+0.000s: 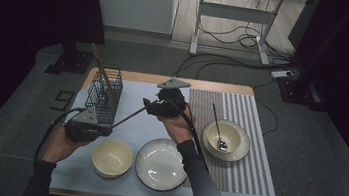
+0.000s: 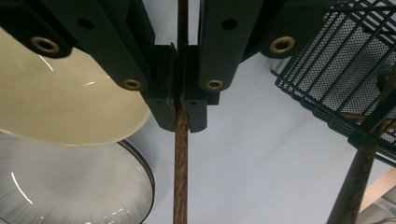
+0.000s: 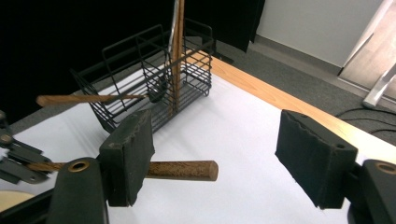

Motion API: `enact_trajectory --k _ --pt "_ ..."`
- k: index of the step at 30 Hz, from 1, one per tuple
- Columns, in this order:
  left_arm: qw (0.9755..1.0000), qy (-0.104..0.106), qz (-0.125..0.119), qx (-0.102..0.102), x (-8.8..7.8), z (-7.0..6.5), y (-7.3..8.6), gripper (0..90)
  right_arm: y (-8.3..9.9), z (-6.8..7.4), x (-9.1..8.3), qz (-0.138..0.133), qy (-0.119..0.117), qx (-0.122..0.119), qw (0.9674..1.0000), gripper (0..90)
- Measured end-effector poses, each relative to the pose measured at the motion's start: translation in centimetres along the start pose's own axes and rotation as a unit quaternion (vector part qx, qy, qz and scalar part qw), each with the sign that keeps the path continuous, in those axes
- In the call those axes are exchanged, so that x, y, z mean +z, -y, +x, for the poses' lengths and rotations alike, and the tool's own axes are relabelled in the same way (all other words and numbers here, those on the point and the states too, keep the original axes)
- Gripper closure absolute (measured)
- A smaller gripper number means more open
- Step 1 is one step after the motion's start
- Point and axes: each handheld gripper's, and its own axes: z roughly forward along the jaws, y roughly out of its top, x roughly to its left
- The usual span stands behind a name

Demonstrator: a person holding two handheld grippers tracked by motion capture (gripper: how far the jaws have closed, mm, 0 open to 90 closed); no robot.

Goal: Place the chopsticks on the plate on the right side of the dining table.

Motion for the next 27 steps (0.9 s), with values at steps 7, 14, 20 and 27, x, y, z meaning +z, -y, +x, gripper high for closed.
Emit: enact_trajectory --k 7,14,20,27 --pt "0.9999 0.005 -0.011 0.007 -0.4 -0.2 -0.3 85.6 1.2 -0.8 0.4 0.016 0.02 -0.006 0.9997 26.7" --pt "0.9996 0.008 -0.022 0.016 -1.0 -0.5 -1.1 85.4 2.5 -1.9 0.7 0.03 0.031 0.001 0.9991 26.7" --pt "0.9993 0.015 -0.024 0.026 -1.3 -0.7 -1.3 85.4 3.6 -2.6 1.0 0.042 0.037 0.009 0.9984 27.0" --pt "0.9988 0.033 -0.013 0.034 -1.2 -0.8 -0.9 85.6 3.7 -2.7 -0.1 0.046 0.023 -0.006 0.9987 26.5"
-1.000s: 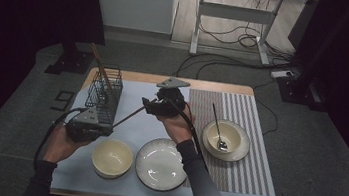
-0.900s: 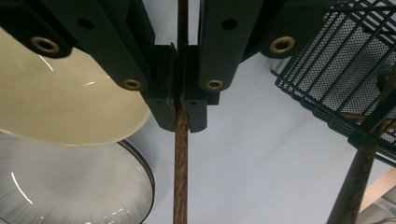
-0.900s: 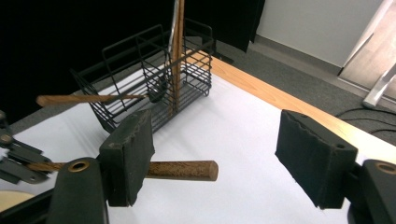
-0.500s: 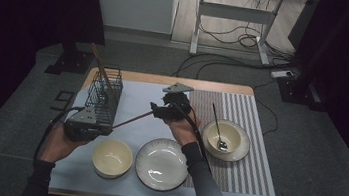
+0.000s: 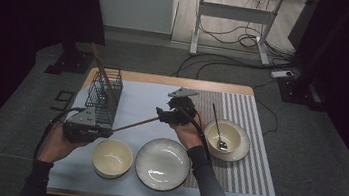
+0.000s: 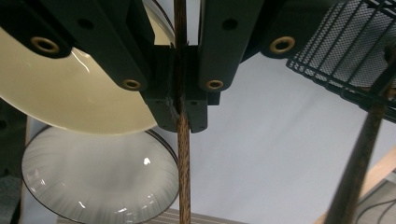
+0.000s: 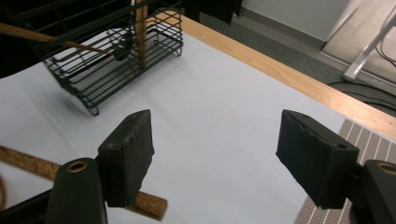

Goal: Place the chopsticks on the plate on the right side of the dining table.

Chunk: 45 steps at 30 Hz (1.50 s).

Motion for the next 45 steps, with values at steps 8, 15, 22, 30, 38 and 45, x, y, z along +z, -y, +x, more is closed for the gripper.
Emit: enact_trajectory --k 8,15,22,30,38,45 --pt "0.9999 0.015 0.007 0.0 -0.1 0.0 0.6 85.6 0.2 0.3 -2.0 -0.001 -0.039 -0.033 0.9987 27.2" --pt "0.9997 0.025 0.009 -0.003 -0.1 0.2 0.6 85.5 0.5 1.6 -2.6 0.012 -0.081 -0.07 0.9942 29.7" --pt "0.9991 0.04 0.015 0.001 0.3 0.1 0.3 85.5 0.6 3.1 -2.1 0.038 -0.122 -0.111 0.9857 34.3" --pt "0.9988 0.045 0.018 0.003 0.3 0.1 0.1 85.4 0.7 4.2 -1.0 0.072 -0.143 -0.144 0.9766 41.9" --pt "0.9988 0.045 0.019 0.003 0.3 0.1 0.1 85.4 0.7 4.6 -0.9 0.082 -0.145 -0.165 0.9721 49.9" --pt "0.9985 0.05 0.022 0.007 0.3 0.1 -0.1 85.3 0.9 4.7 -0.9 0.099 -0.143 -0.184 0.9674 54.3"
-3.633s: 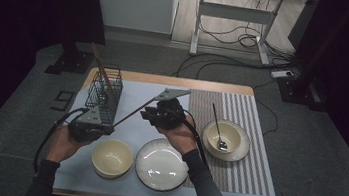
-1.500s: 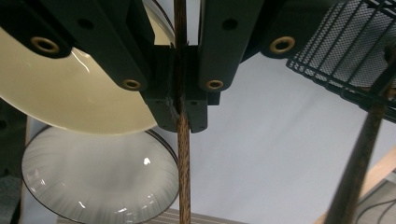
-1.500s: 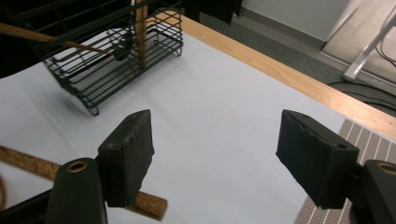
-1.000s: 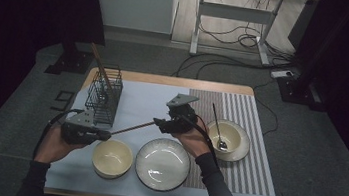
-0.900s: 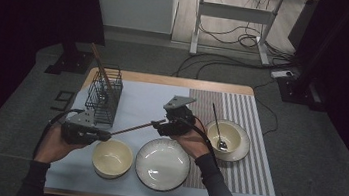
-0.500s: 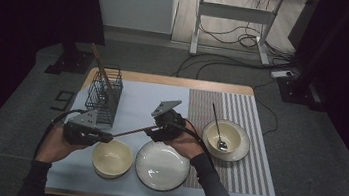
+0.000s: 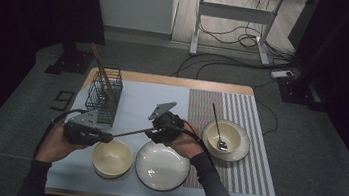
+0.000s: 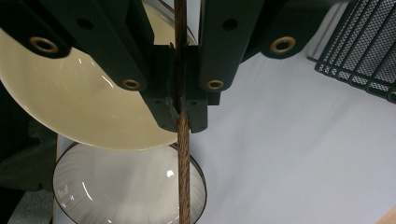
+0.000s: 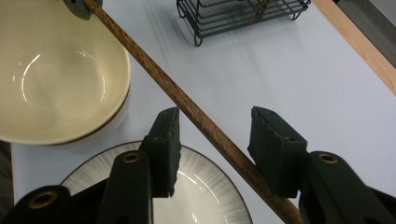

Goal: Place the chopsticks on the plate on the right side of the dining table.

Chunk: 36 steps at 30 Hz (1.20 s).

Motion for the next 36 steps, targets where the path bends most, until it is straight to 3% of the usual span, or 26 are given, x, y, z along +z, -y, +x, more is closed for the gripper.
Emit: enact_trajectory --k 6,17,28,36 --pt "1.0 -0.005 0.002 0.004 0.0 -0.1 -0.2 84.9 0.1 0.0 -0.1 0.007 0.002 -0.007 1.0 57.5" --pt "0.999 -0.044 -0.009 0.003 -0.1 -0.2 -0.1 75.0 0.3 0.4 -0.6 0.01 -0.031 -0.017 0.9993 68.8" --pt "0.9956 -0.091 -0.022 -0.007 0.0 -0.3 -0.3 51.2 0.9 0.9 -1.2 0.001 -0.082 -0.035 0.9961 81.8" --pt "0.9915 -0.122 -0.032 -0.032 -0.4 -0.3 0.1 37.3 1.4 0.9 -1.8 0.003 -0.073 -0.029 0.9969 83.8"
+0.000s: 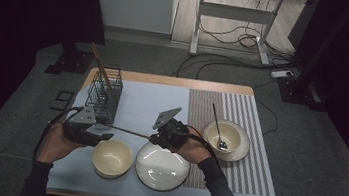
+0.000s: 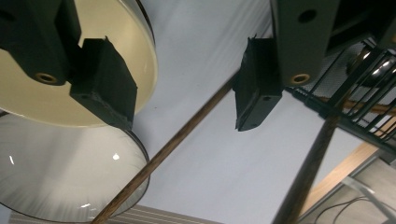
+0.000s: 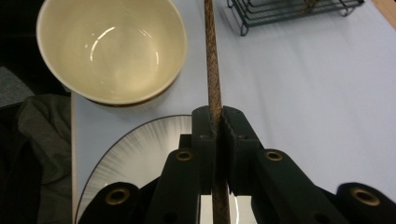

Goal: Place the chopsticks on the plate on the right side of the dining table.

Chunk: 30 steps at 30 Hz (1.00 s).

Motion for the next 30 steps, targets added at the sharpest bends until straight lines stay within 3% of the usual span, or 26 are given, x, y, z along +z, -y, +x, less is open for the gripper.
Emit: enact_trajectory --k 12,20,30 --pt "0.9988 -0.028 -0.012 -0.039 -0.9 0.1 1.5 19.1 2.3 -0.8 -1.3 0.007 0.036 0.036 0.9987 83.7" --pt "0.9972 -0.035 -0.009 -0.066 -1.2 0.1 3.2 14.7 4.2 -1.4 -2.5 0.003 0.066 0.065 0.9956 83.7" --pt "0.9925 -0.065 -0.013 -0.102 -1.8 0.4 5.5 8.1 6.6 -1.9 -3.7 -0.004 0.095 0.105 0.9898 83.7"
